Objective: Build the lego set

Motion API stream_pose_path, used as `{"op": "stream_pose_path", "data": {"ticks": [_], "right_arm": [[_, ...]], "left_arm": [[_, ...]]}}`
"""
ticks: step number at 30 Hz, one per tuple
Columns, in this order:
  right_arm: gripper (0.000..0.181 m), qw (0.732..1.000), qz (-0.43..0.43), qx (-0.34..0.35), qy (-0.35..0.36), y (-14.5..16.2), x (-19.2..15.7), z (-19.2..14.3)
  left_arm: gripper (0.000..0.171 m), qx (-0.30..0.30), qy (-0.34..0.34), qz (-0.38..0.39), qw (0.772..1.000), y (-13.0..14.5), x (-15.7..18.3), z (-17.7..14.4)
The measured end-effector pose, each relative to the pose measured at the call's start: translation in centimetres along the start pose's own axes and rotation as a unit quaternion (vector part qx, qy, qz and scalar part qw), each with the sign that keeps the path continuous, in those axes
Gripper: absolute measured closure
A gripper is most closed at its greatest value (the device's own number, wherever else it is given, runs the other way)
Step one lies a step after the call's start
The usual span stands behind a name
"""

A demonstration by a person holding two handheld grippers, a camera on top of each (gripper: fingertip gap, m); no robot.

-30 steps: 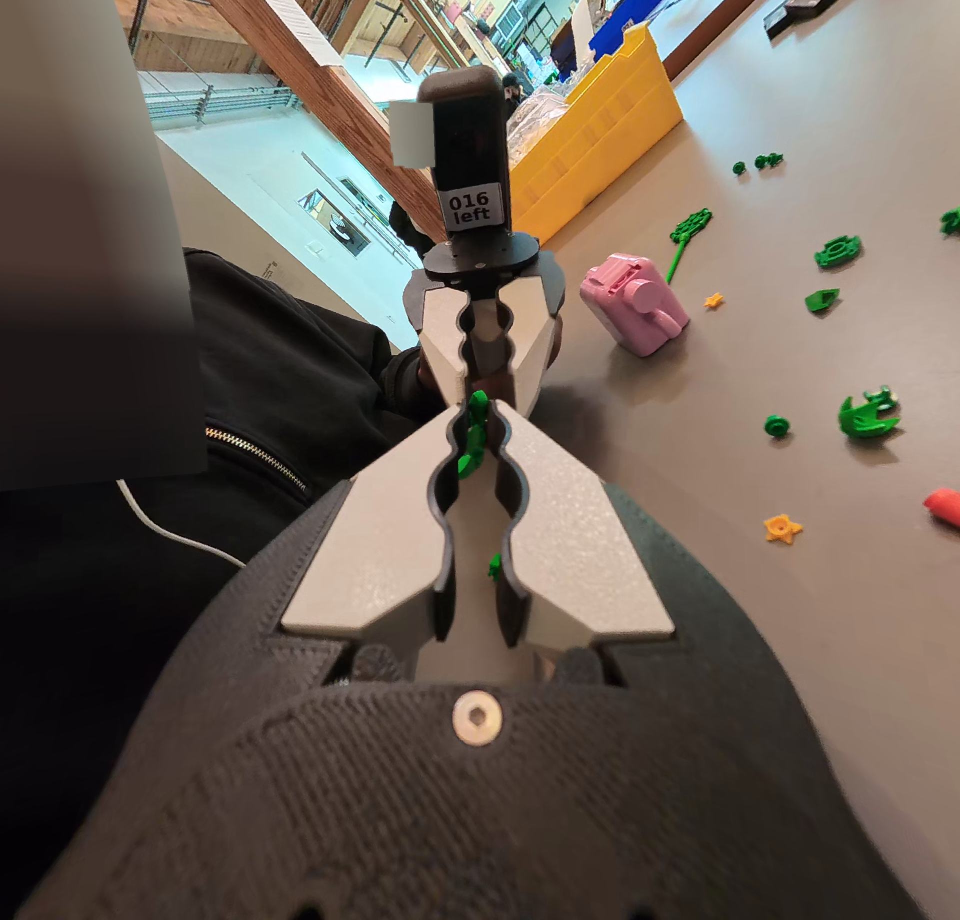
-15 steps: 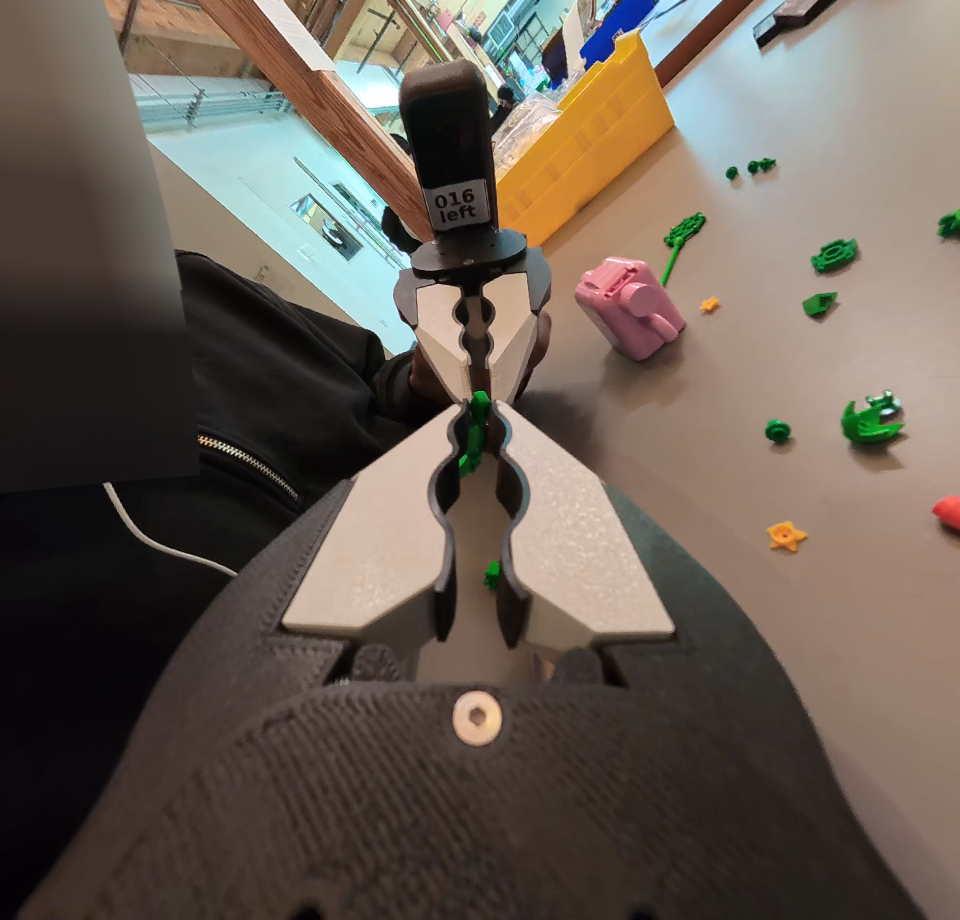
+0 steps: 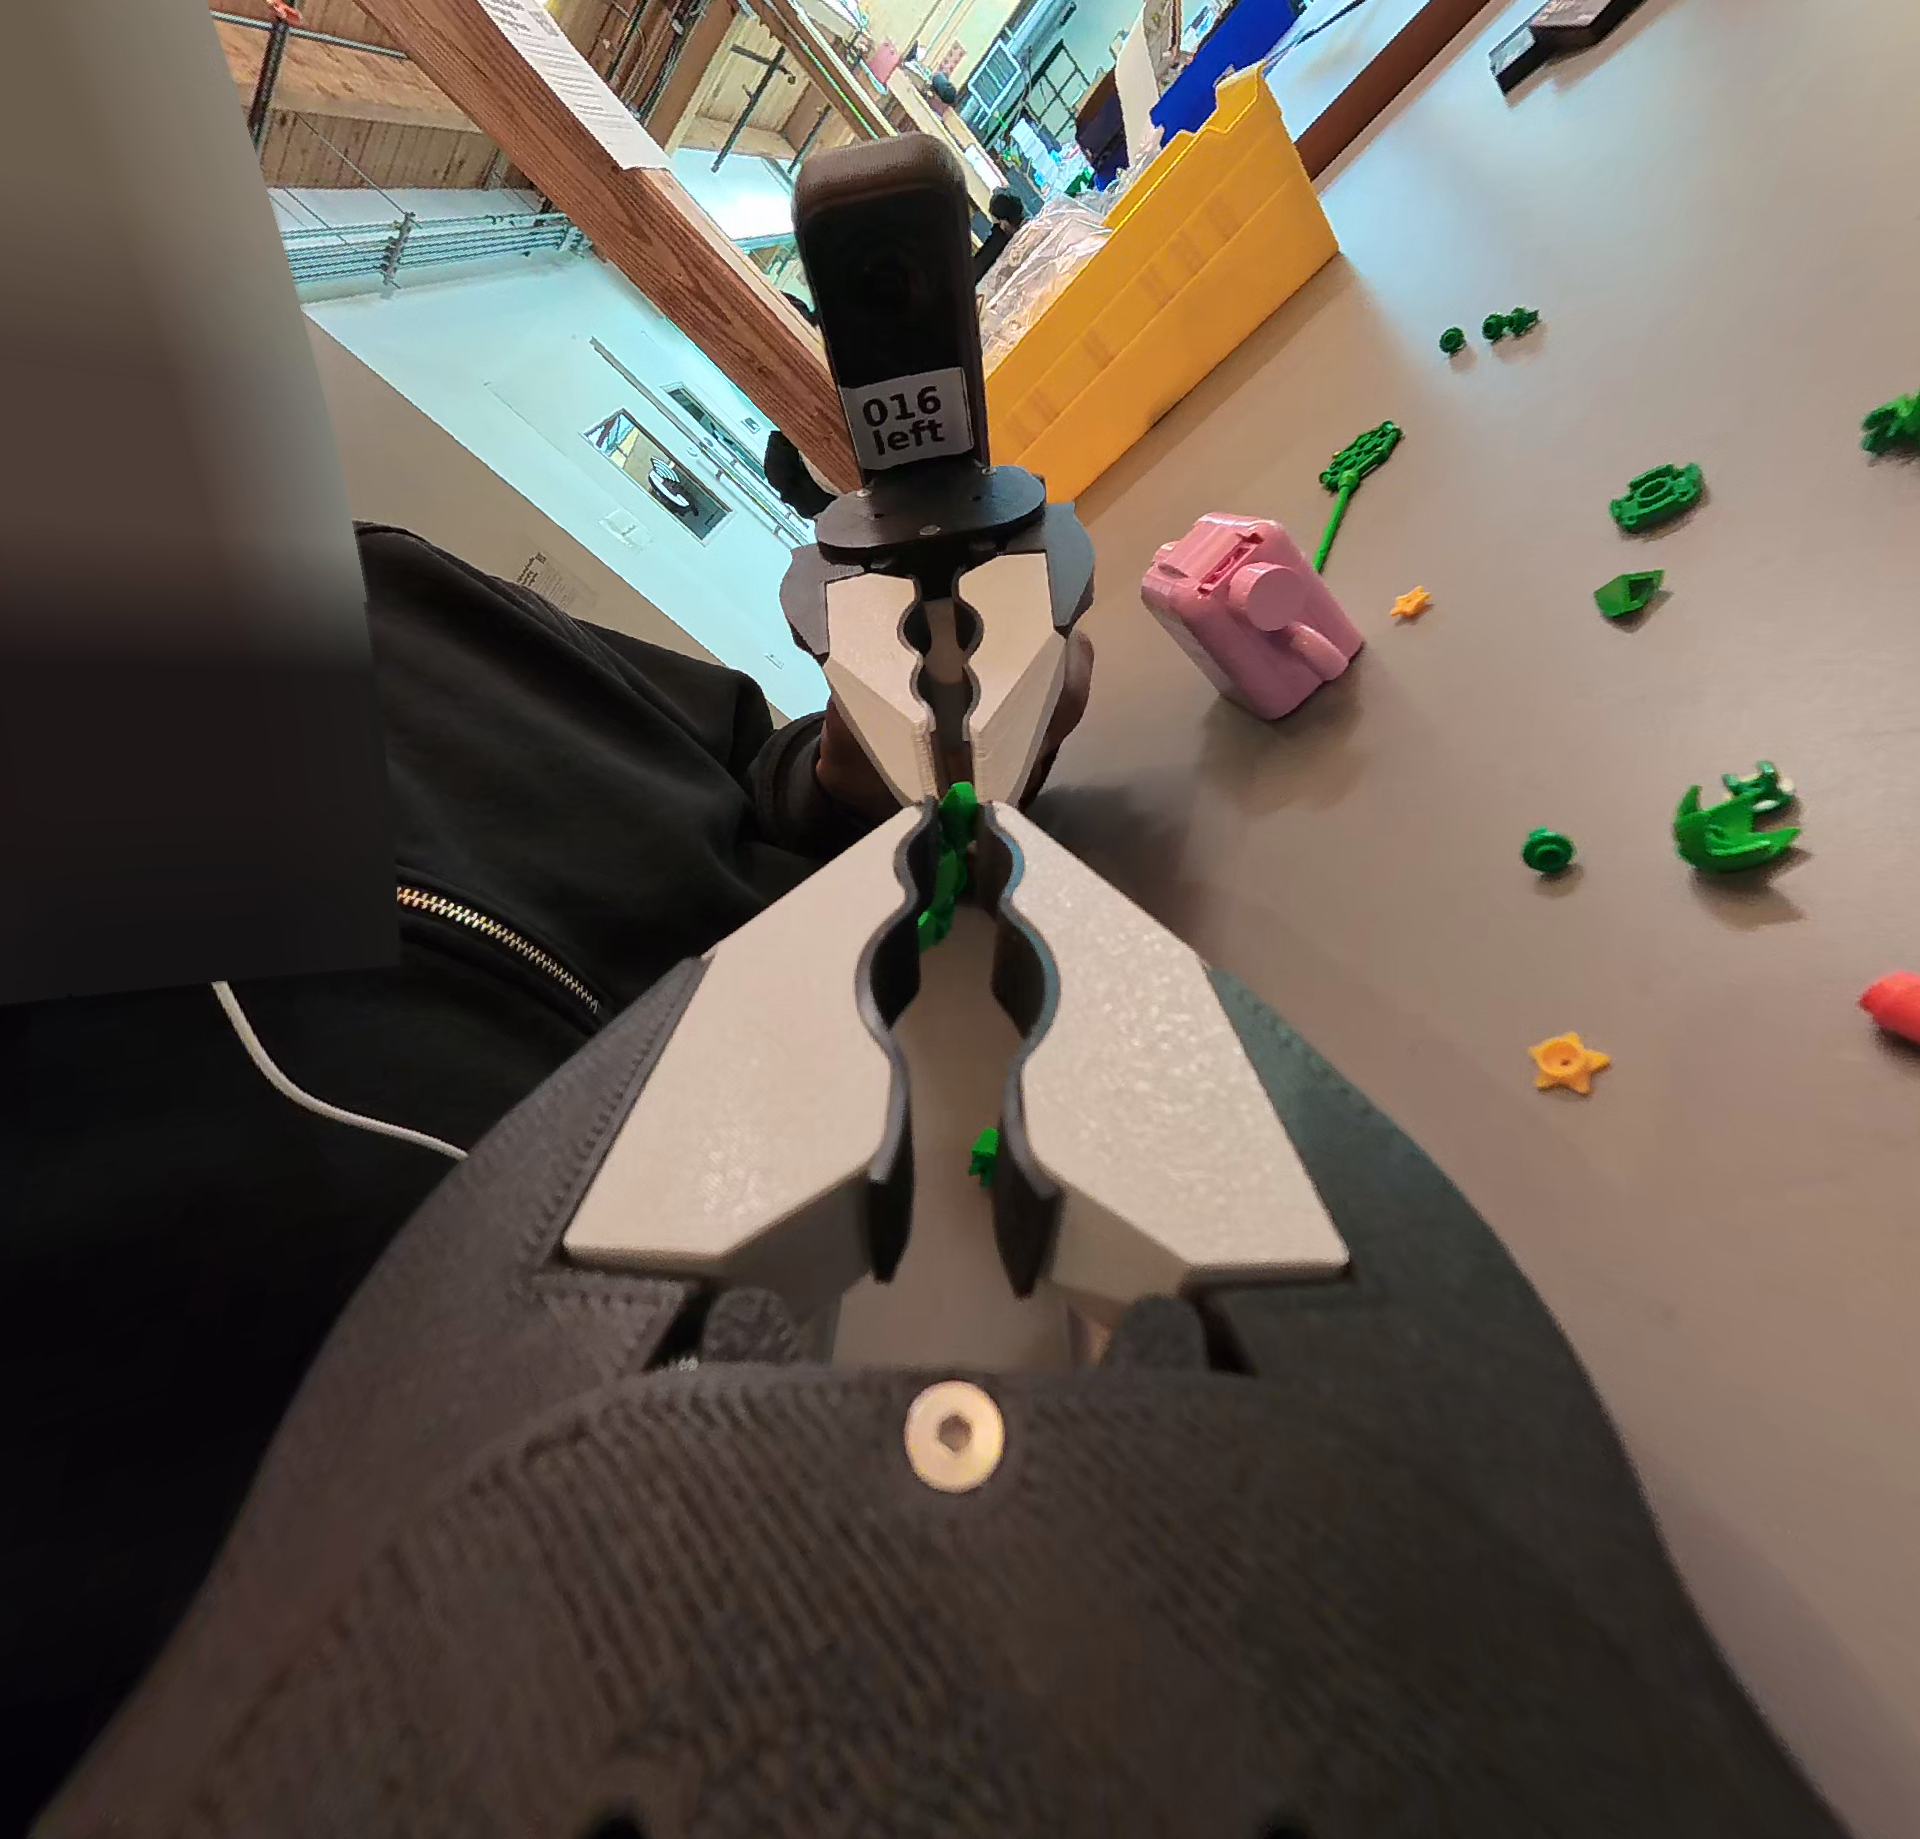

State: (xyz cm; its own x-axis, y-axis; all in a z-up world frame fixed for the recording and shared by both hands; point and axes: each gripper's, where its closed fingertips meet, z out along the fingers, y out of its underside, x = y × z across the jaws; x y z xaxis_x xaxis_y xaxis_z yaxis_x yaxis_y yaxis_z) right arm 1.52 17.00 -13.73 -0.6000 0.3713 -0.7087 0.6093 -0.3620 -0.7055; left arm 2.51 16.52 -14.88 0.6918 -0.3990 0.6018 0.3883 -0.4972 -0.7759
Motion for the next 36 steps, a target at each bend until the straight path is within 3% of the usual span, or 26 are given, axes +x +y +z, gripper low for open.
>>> {"op": "stream_pose_path", "data": {"ticks": [12,18,36], "right_arm": [[0.176,1.0,0.005,0.014,-0.008,-0.44,-0.08,-0.1],[0.169,0.999,-0.03,0.006,0.039,-0.46,0.71,-0.32],[0.175,0.999,-0.022,0.02,0.046,-0.68,0.85,-0.24]], "left_arm": [[0.171,0.008,0.005,-0.009,1.0,-0.27,0.13,0.09],[0.171,0.013,-0.023,-0.001,1.0,-0.46,-0.63,-0.17],[0.171,0.0,-0.112,0.13,0.985,-0.77,-0.58,-0.05]]}}
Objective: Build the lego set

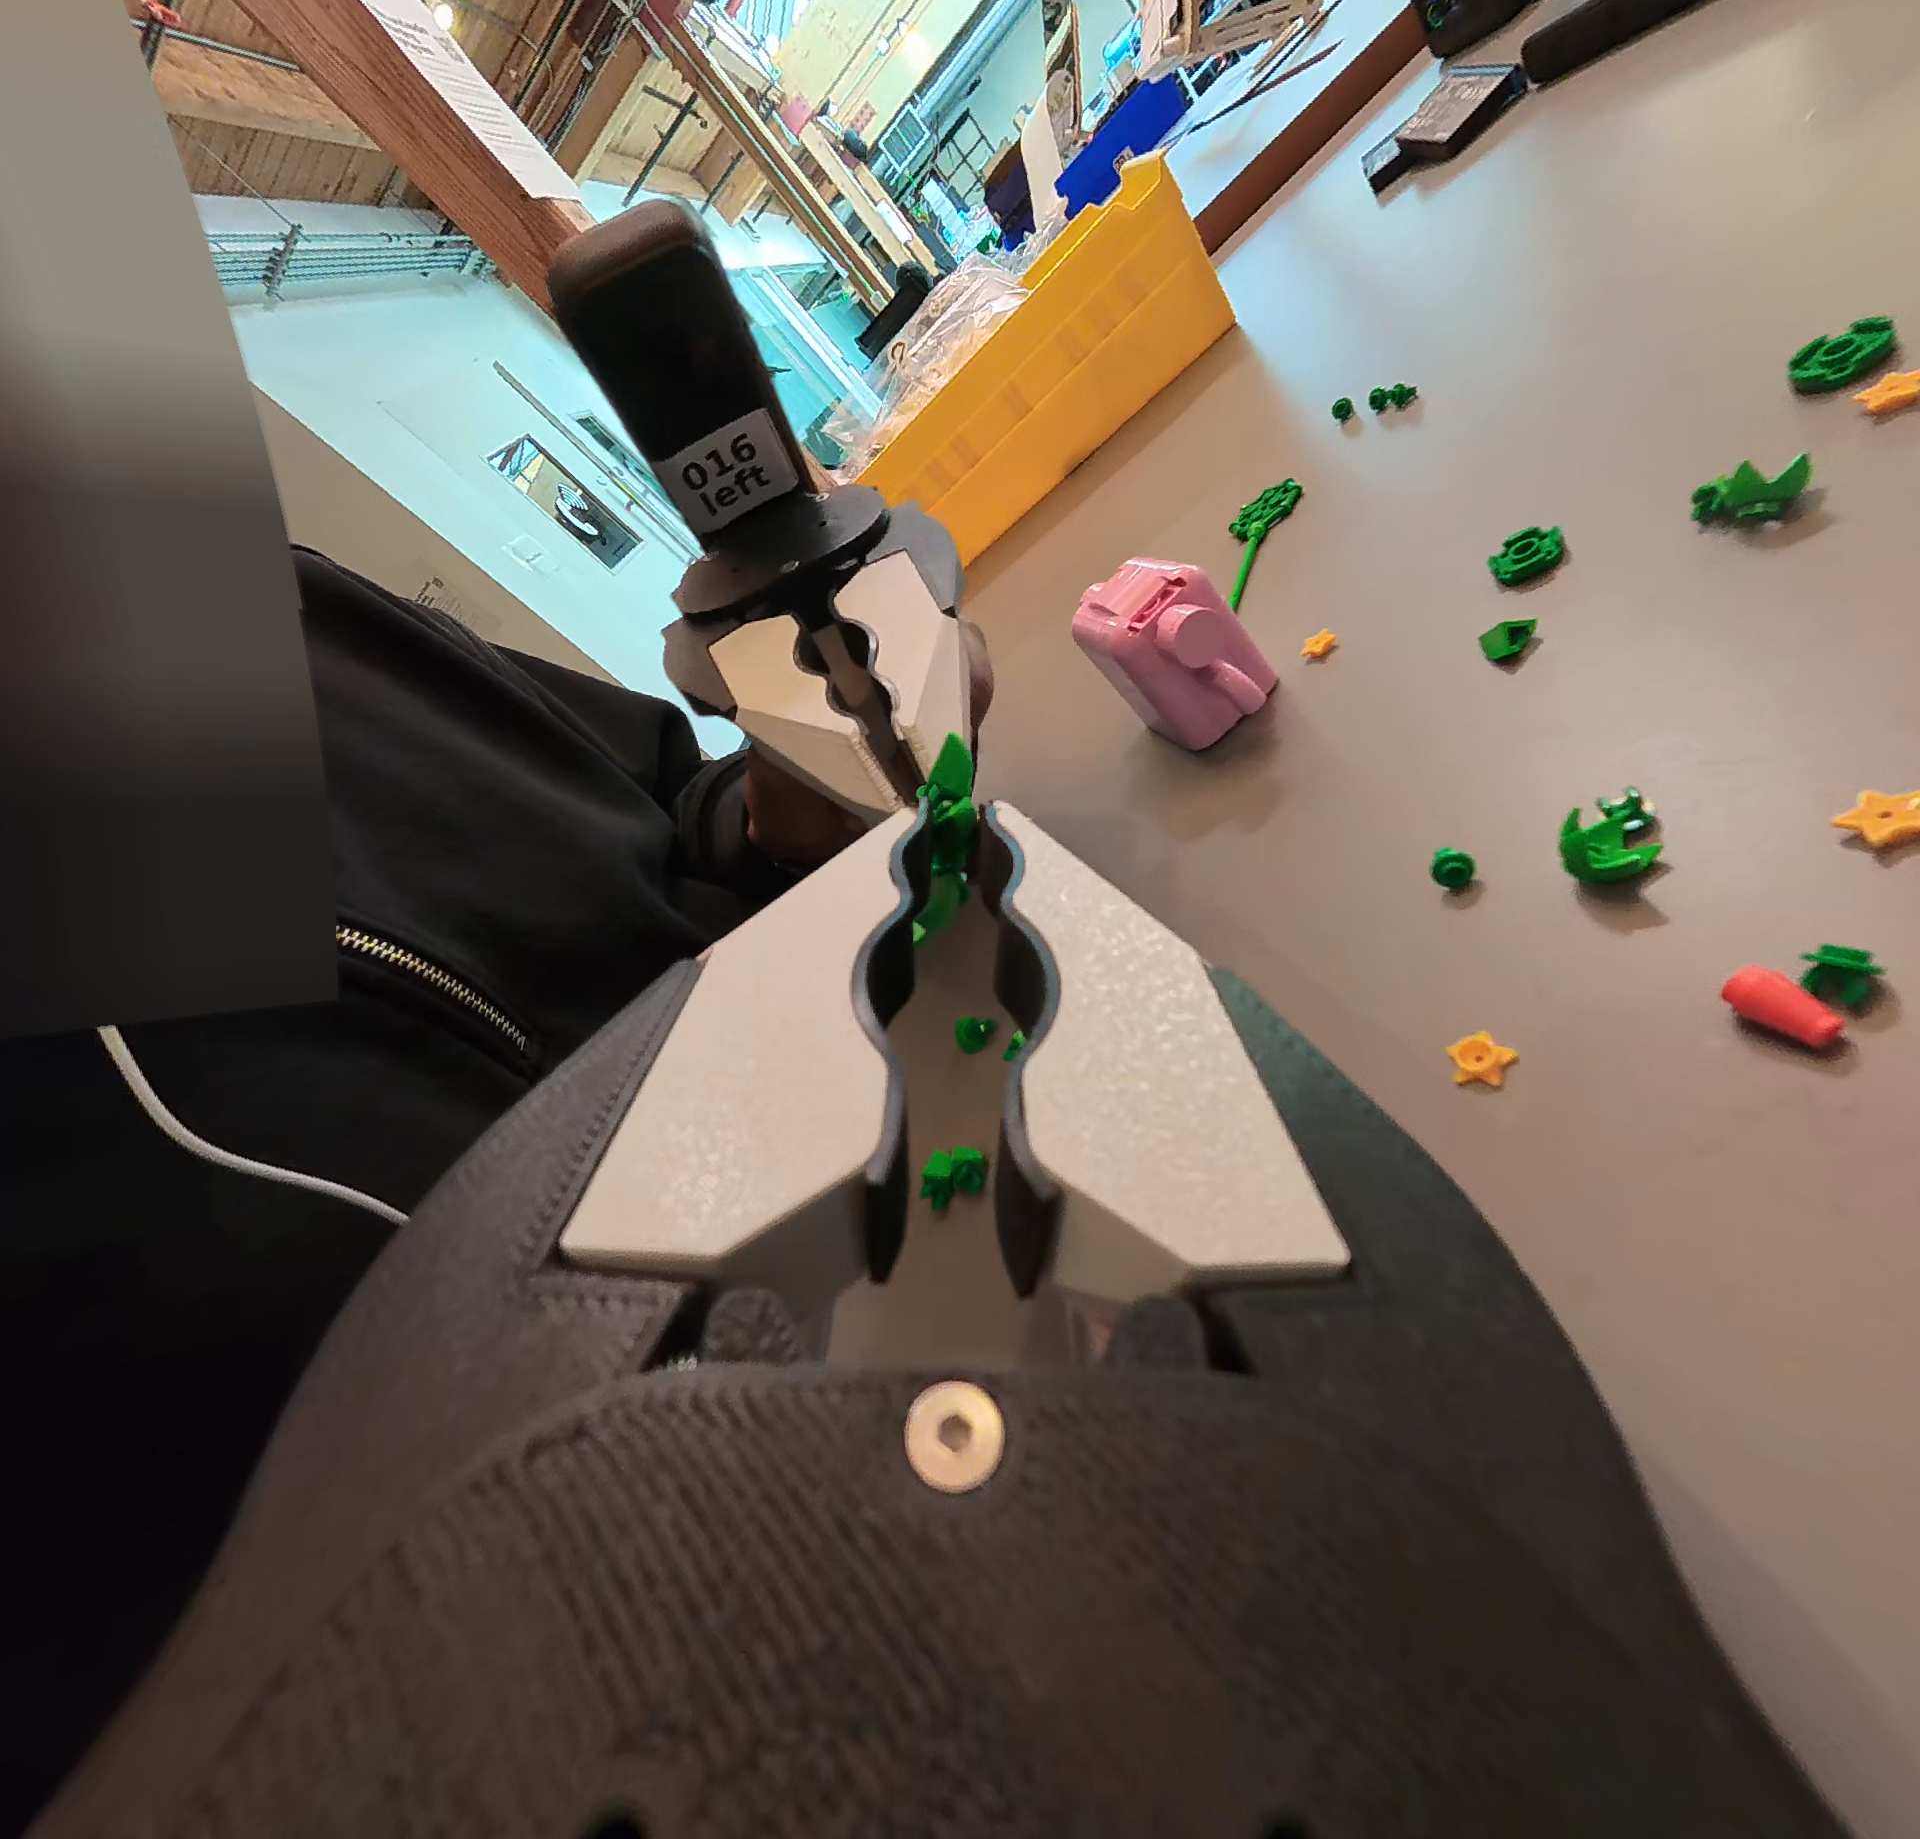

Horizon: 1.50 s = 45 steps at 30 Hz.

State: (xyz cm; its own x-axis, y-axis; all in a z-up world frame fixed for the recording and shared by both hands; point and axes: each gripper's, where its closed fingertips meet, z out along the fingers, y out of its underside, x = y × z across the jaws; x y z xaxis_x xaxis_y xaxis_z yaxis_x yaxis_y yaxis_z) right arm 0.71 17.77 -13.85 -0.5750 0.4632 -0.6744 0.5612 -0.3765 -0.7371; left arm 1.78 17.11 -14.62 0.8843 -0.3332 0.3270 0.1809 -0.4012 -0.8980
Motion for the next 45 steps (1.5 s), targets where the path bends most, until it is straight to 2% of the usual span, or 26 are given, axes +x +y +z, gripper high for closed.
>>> {"op": "stream_pose_path", "data": {"ticks": [16,28,29,31,33,36,39,41,44,45], "right_arm": [[0.175,1.0,0.014,0.009,-0.007,-0.2,0.0,-0.1],[0.174,1.0,0.005,0.008,0.005,-0.2,0.2,0.0],[0.17,1.0,-0.003,0.009,0.018,-0.3,0.5,-0.1],[0.146,0.997,-0.037,0.023,0.061,-1.0,1.2,-0.7],[0.135,0.99,-0.094,0.045,0.098,-2.1,1.3,-1.3],[0.133,0.979,-0.155,0.037,0.123,-2.2,1.0,-0.9],[0.131,0.982,-0.159,0.028,0.096,-1.5,0.2,-0.1],[0.134,0.988,-0.137,0.035,0.063,-1.5,-0.4,0.0],[0.158,0.996,-0.077,0.032,0.016,-1.3,-1.0,-0.2],[0.158,0.998,-0.06,0.035,0.011,-1.3,-0.9,-0.2]], "left_arm": [[0.171,-0.012,-0.034,0.081,0.996,0.2,0.5,0.3],[0.171,0.0,-0.012,0.063,0.998,0.0,0.8,0.3],[0.171,0.004,-0.014,0.061,0.998,-0.2,0.8,0.2],[0.171,0.006,-0.024,0.057,0.998,-0.3,0.2,0.0],[0.171,0.008,-0.039,0.054,0.998,-0.4,-0.5,-0.4],[0.171,0.022,-0.046,0.051,0.997,-0.8,-0.9,-0.8],[0.171,0.042,-0.033,0.031,0.998,-1.3,-0.9,-1.2],[0.171,0.057,-0.018,0.01,0.998,-1.6,-1.0,-1.5],[0.171,0.078,0.002,-0.002,0.997,-2.1,-0.8,-2.0],[0.171,0.078,0.004,0.0,0.997,-2.1,-0.7,-2.0]]}}
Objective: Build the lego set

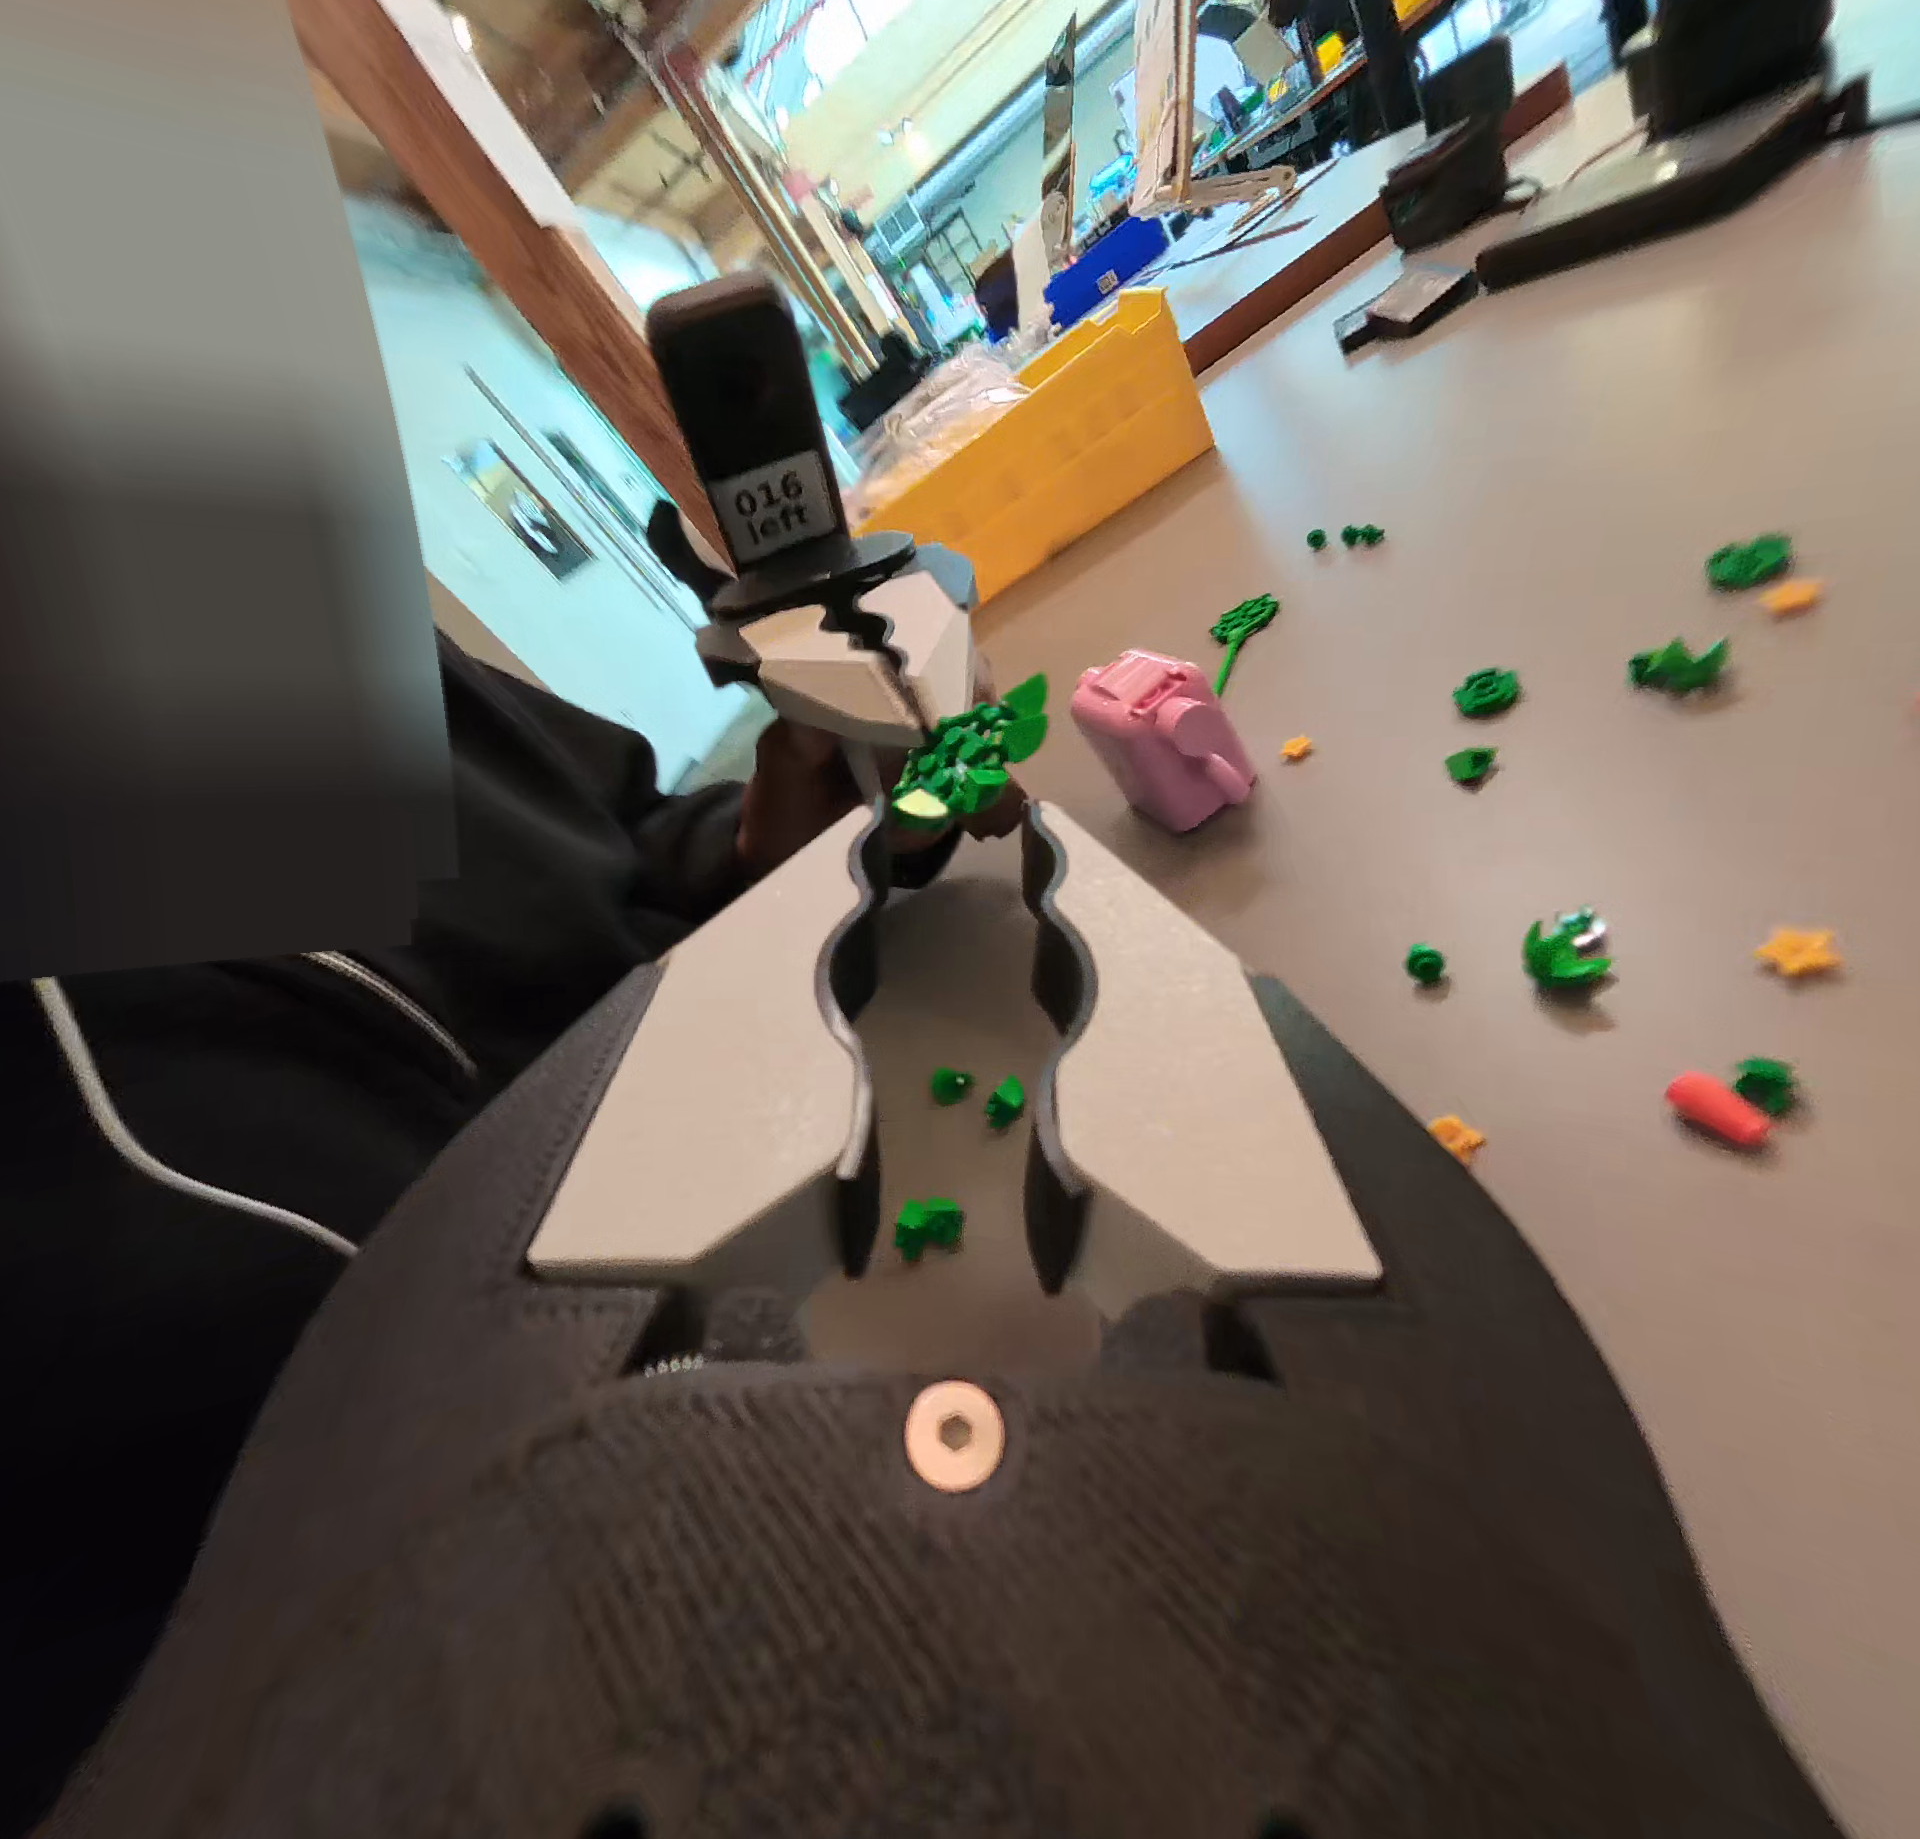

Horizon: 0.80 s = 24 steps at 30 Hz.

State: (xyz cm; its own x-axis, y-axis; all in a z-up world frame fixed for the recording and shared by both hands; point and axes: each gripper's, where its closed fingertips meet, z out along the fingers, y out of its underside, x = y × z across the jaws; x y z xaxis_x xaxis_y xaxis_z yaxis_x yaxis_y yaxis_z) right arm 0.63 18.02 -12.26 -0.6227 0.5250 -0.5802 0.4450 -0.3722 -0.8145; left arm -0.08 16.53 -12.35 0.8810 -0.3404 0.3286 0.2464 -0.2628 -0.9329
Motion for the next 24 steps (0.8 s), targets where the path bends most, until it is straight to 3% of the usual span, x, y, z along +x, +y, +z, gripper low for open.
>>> {"op": "stream_pose_path", "data": {"ticks": [7,10,24], "right_arm": [[0.155,0.992,0.108,0.015,-0.055,0.3,0.0,0.2],[0.169,0.987,0.139,0.017,-0.077,0.4,-0.3,0.3],[0.175,0.973,0.197,0.025,-0.117,0.2,-0.8,0.0]], "left_arm": [[0.171,-0.016,-0.001,0.048,0.999,0.5,0.9,0.6],[0.171,-0.015,-0.009,0.059,0.998,0.4,0.8,0.6],[0.171,-0.009,0.019,0.019,1.0,0.4,0.9,0.6]]}}
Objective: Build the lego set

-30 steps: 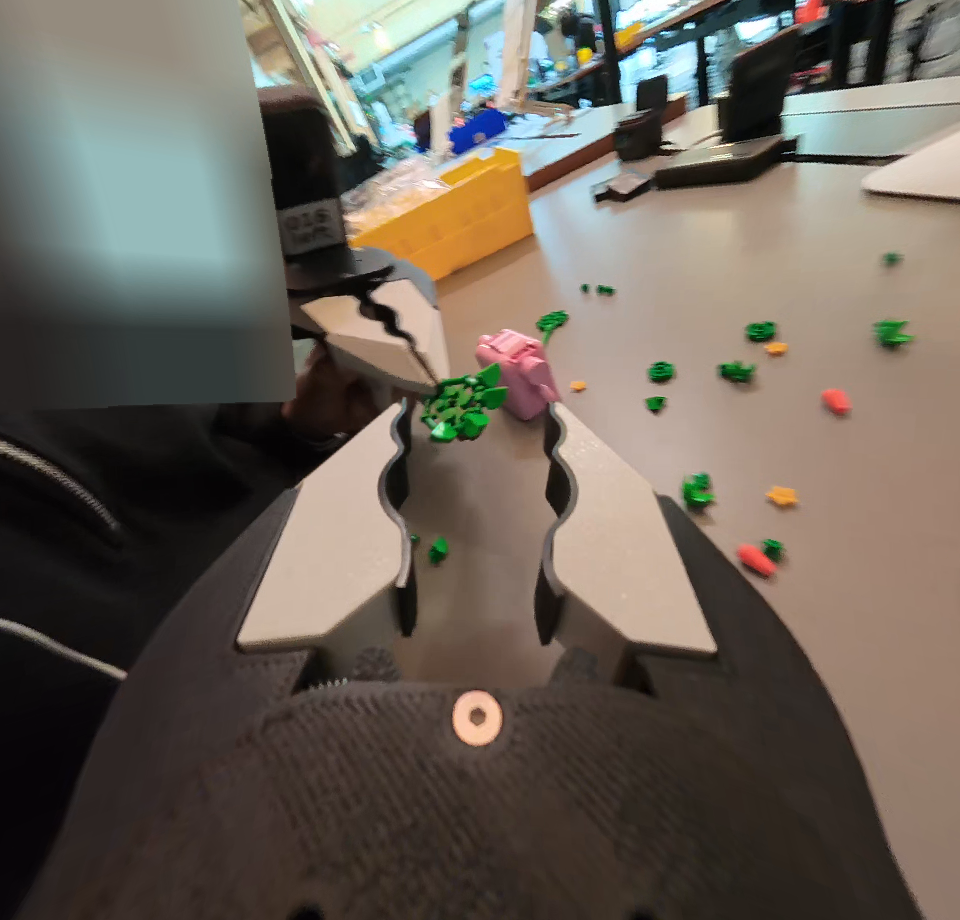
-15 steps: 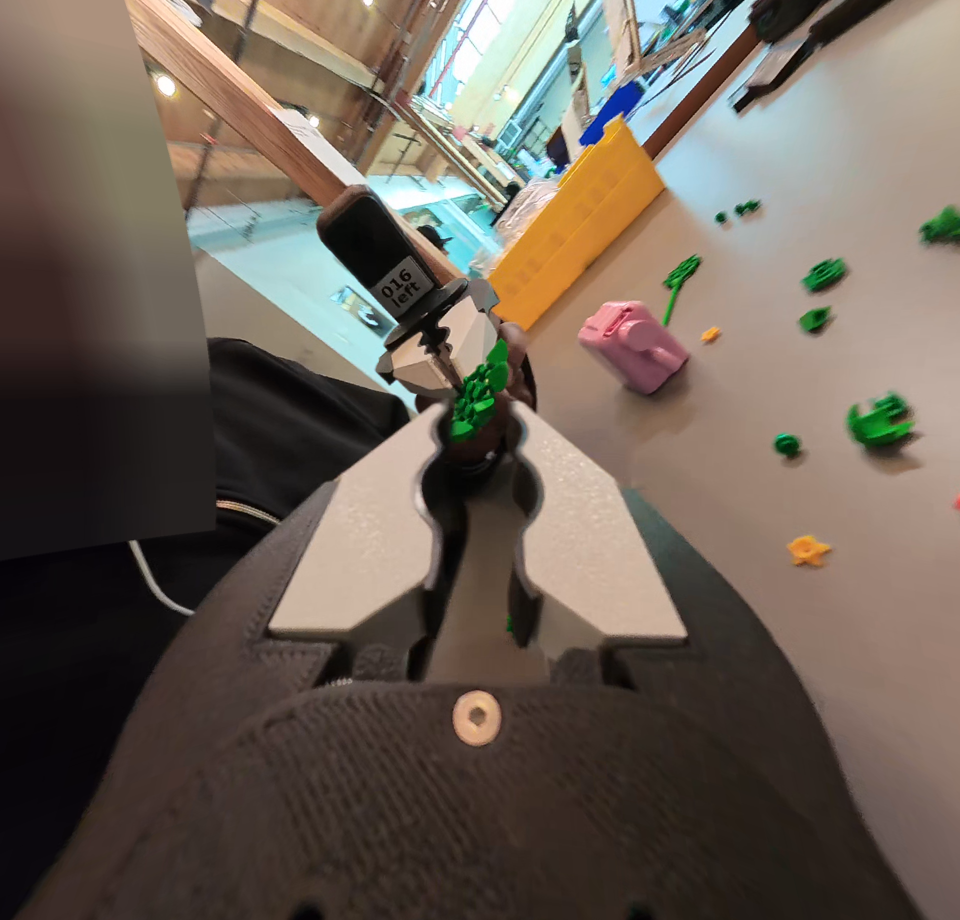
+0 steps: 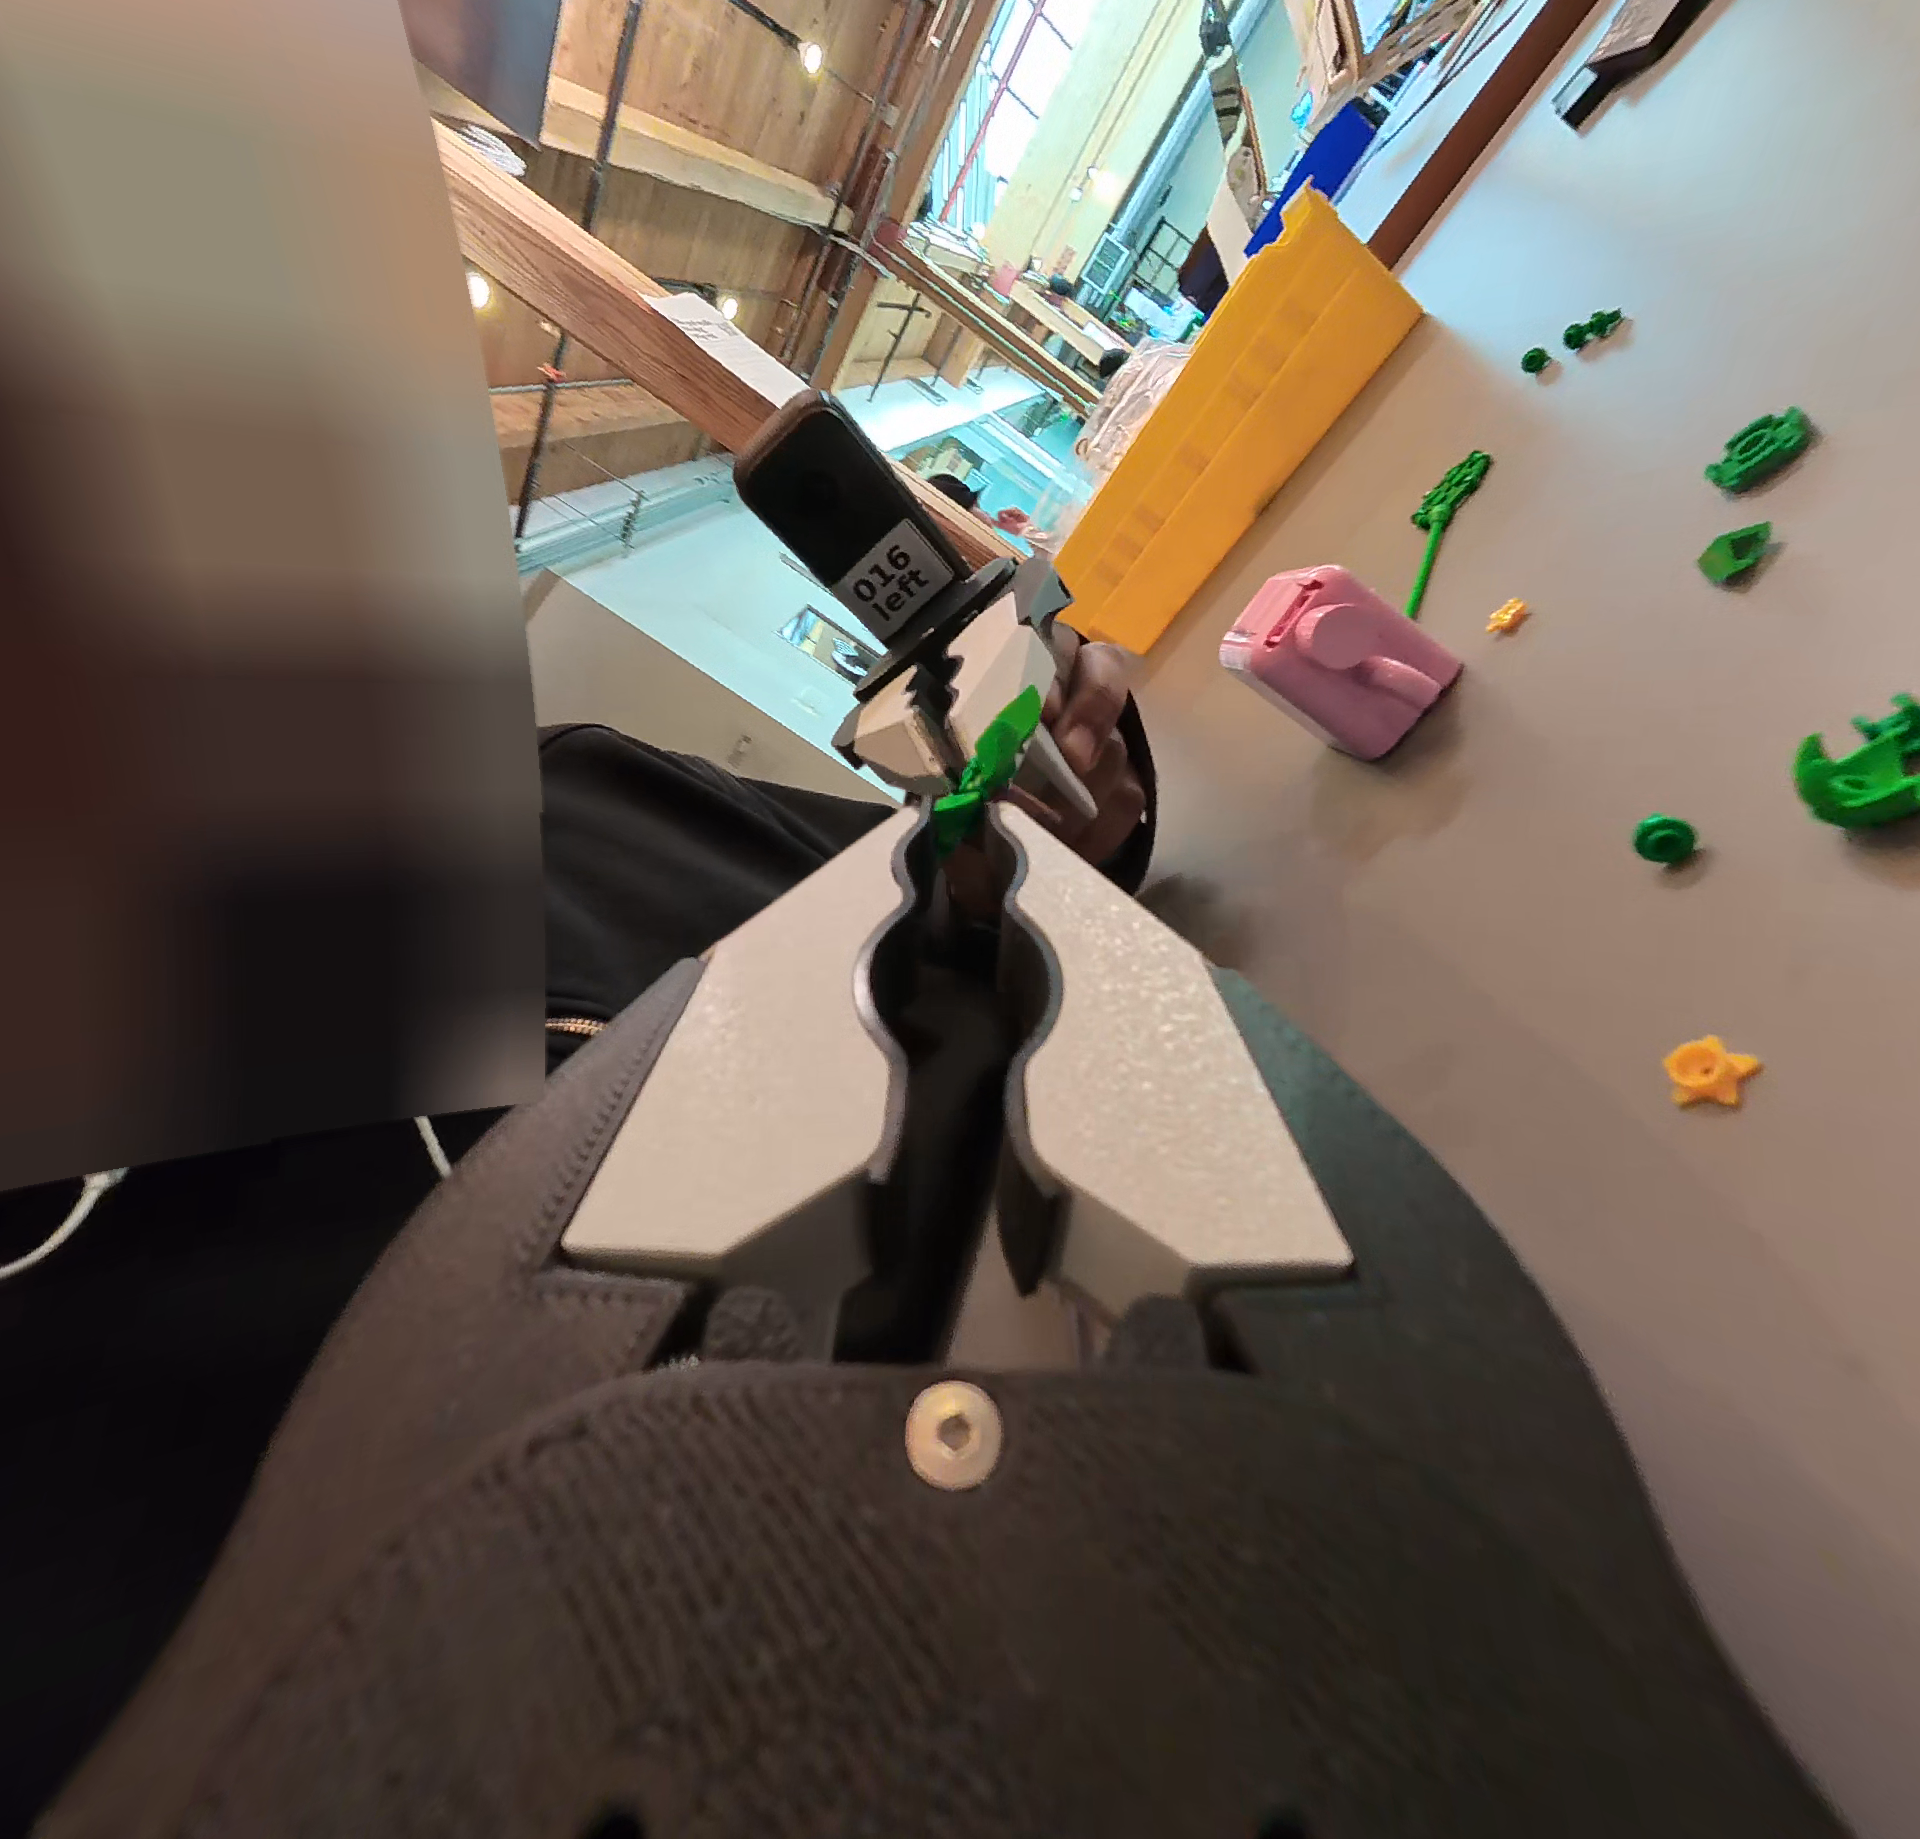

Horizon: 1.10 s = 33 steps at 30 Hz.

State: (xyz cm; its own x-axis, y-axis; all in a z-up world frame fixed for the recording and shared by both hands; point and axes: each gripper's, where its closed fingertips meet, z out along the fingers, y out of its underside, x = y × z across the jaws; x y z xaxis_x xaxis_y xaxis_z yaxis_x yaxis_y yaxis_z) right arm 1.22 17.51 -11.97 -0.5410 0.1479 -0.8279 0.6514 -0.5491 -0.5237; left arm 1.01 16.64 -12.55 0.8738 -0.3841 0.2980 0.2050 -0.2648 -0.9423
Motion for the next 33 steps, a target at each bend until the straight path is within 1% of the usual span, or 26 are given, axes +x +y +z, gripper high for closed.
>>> {"op": "stream_pose_path", "data": {"ticks": [6,10,12,15,19,22,25,26,28,30,33], "right_arm": [[0.175,1.0,-0.013,0.001,0.006,0.0,-0.1,0.1],[0.176,0.997,-0.062,0.0,0.049,-0.1,0.6,0.1],[0.176,0.991,-0.106,-0.005,0.078,-0.3,1.0,0.3],[0.176,0.977,-0.177,-0.005,0.121,-0.6,0.9,0.3],[0.176,0.94,-0.287,-0.021,0.181,-0.6,0.9,0.4],[0.175,0.9,-0.371,-0.043,0.224,-0.2,1.0,0.8],[0.175,0.86,-0.437,-0.059,0.257,-0.1,0.9,1.2],[0.175,0.847,-0.456,-0.061,0.266,-0.1,0.8,1.3],[0.175,0.825,-0.485,-0.059,0.284,-0.3,0.6,1.3],[0.175,0.81,-0.504,-0.061,0.293,-0.3,0.5,1.4],[0.175,0.798,-0.518,-0.063,0.302,-0.2,0.5,1.4]], "left_arm": [[0.171,-0.004,0.004,-0.011,1.0,0.3,-0.1,0.2],[0.171,-0.007,-0.001,-0.048,0.999,0.6,-0.8,0.3],[0.161,-0.007,-0.009,-0.08,0.997,0.8,-1.5,0.3],[0.151,-0.003,-0.001,-0.123,0.992,0.9,-1.9,0.0],[0.146,0.012,-0.001,-0.141,0.99,0.6,-2.3,-0.1],[0.146,0.028,0.006,-0.141,0.99,0.0,-1.9,-0.1],[0.152,0.026,-0.01,-0.123,0.992,-0.1,-2.0,-0.2],[0.157,0.028,-0.017,-0.115,0.993,-0.2,-2.1,-0.3],[0.16,0.032,-0.021,-0.106,0.994,-0.5,-2.0,-0.4],[0.161,0.036,-0.019,-0.102,0.994,-0.6,-1.9,-0.5],[0.159,0.041,-0.016,-0.102,0.994,-0.8,-1.8,-0.6]]}}
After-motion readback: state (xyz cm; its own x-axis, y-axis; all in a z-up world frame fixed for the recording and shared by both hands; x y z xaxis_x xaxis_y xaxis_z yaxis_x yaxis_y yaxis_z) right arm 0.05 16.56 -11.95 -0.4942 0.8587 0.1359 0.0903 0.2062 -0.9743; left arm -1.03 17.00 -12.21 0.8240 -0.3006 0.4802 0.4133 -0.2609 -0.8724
